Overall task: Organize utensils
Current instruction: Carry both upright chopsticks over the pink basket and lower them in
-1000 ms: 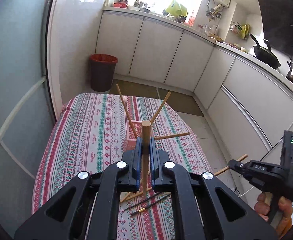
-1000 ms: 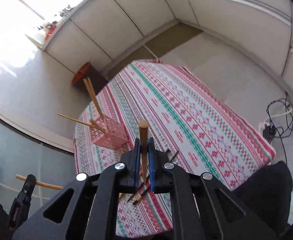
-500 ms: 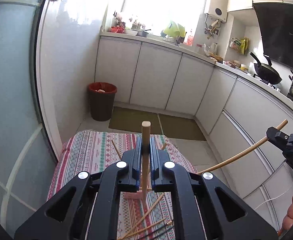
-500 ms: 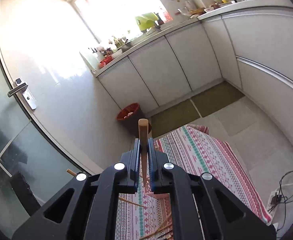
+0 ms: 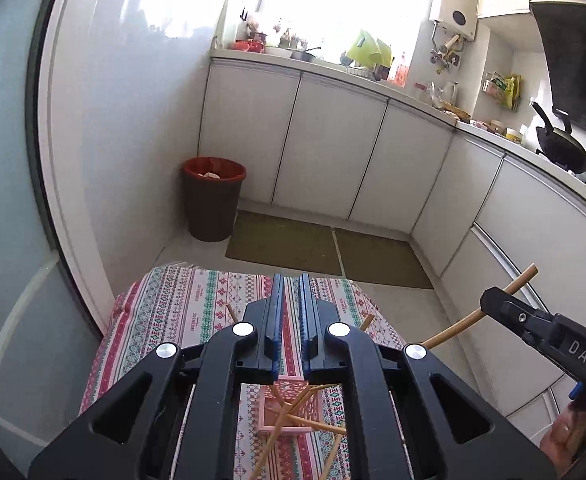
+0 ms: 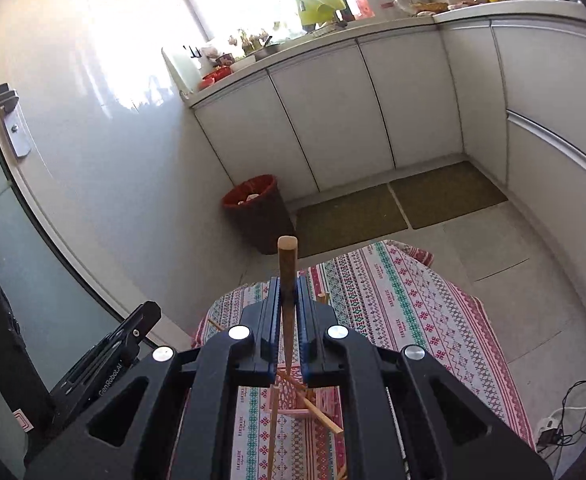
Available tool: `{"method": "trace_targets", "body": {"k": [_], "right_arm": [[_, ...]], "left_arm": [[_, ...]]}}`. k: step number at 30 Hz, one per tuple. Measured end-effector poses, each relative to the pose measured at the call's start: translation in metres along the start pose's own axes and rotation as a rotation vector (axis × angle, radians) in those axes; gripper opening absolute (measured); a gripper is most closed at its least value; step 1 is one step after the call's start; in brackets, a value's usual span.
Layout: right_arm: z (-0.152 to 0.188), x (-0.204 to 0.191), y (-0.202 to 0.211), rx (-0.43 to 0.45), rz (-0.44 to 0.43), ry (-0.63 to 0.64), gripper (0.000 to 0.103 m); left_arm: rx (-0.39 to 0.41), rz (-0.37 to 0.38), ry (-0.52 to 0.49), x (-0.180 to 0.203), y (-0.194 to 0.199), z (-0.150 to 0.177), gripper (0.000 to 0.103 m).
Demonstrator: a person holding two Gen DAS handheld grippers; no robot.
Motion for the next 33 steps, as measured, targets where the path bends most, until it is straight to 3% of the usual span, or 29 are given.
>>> {"method": "trace_targets", "body": {"k": [4,6,8,9,11,15,18,20,23,27,33], "right_arm": [[0.008,0.001,-0.011,-0.027,0.002,0.002,0.008],[0.009,0.0,-0.008,-0.025,-0.014,0.0,0.008],[0.009,0.0,0.002,-0.006,-0.029,0.003,0.008],[0.008,-0.001,0.006,0.002,-0.036,0.004,0.008],[0.007,0.001,0.015,0.006,-0.048,-0.006,0.008],[0.006,0.006,0.03,0.002,-0.058,-0.033,0.008],[0.006,0.011,0.039,0.013,-0.04,-0.029,0.008],[0.006,0.015,0.043,0.013,-0.03,-0.03,0.008],[0.007,0.022,0.043,-0.005,-0.022,-0.048,0.008],[0.007,0.028,0.047,0.003,-0.027,-0.061,0.008],[0.004,0.028,0.05,0.012,-0.043,-0.086,0.008]], "left_arm": [[-0.013,-0.012,-0.006,-0.009,0.005,0.004,0.008],[-0.082,-0.029,-0.018,-0.017,0.003,0.01,0.017],[-0.198,-0.017,0.002,-0.029,-0.004,0.03,0.022],[-0.298,0.007,-0.007,-0.032,-0.012,0.047,0.029],[-0.463,0.056,-0.008,-0.034,-0.031,0.085,0.03],[-0.626,0.043,-0.087,-0.02,-0.064,0.143,0.03],[-0.645,0.015,-0.158,-0.008,-0.081,0.163,0.035],[-0.642,0.034,-0.151,-0.003,-0.086,0.161,0.036],[-0.645,0.0,-0.146,0.002,-0.084,0.159,0.033],[-0.62,0.036,-0.127,-0.002,-0.071,0.152,0.033],[-0.708,0.018,-0.14,0.0,-0.101,0.17,0.032]]}}
Point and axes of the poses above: each gripper's, at about its wrist camera, not at the fingertips, and y roughly against the way its jaws point, x to its right, z to its underside, the point moved 1 cm from there along -y, roughly the way its jaws point, and after that the axes turned 6 degrees about x, right-handed, at the moved point
